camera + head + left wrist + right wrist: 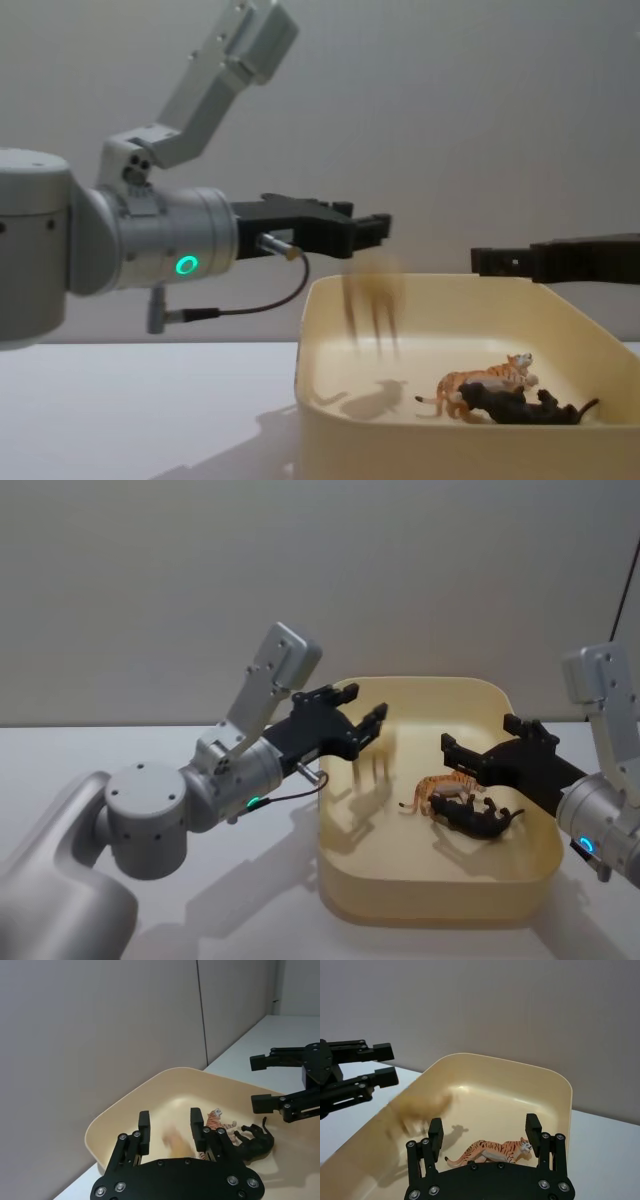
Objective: Pick up the toy alternately with two hands and place it into the central storage box.
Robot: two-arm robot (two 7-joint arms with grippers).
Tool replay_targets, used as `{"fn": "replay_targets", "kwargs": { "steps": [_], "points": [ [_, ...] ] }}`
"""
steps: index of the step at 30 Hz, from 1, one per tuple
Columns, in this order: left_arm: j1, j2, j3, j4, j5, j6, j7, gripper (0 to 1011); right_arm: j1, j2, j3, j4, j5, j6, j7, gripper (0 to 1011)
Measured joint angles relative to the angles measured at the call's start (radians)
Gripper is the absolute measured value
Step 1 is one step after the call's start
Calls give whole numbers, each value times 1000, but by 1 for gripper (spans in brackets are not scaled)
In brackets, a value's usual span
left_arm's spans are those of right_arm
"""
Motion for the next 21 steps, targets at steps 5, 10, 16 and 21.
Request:
{"fn": "replay_targets", "kwargs": {
  "steps": [5, 10, 16, 21],
  "points": [
    [-28, -19, 6, 43, 9, -14, -40, 612, 0, 0, 0, 0, 0, 0, 0, 1001],
    [-51, -33, 10, 76, 16, -24, -71, 750, 0, 0, 0, 0, 0, 0, 0, 1001],
    [-68, -44, 14, 101, 20, -33, -94, 929, 0, 0, 0, 0, 0, 0, 0, 1001],
    [-75, -49, 16, 113, 22, -37, -104, 1001, 0, 0, 0, 0, 0, 0, 0, 1001]
  ]
}}
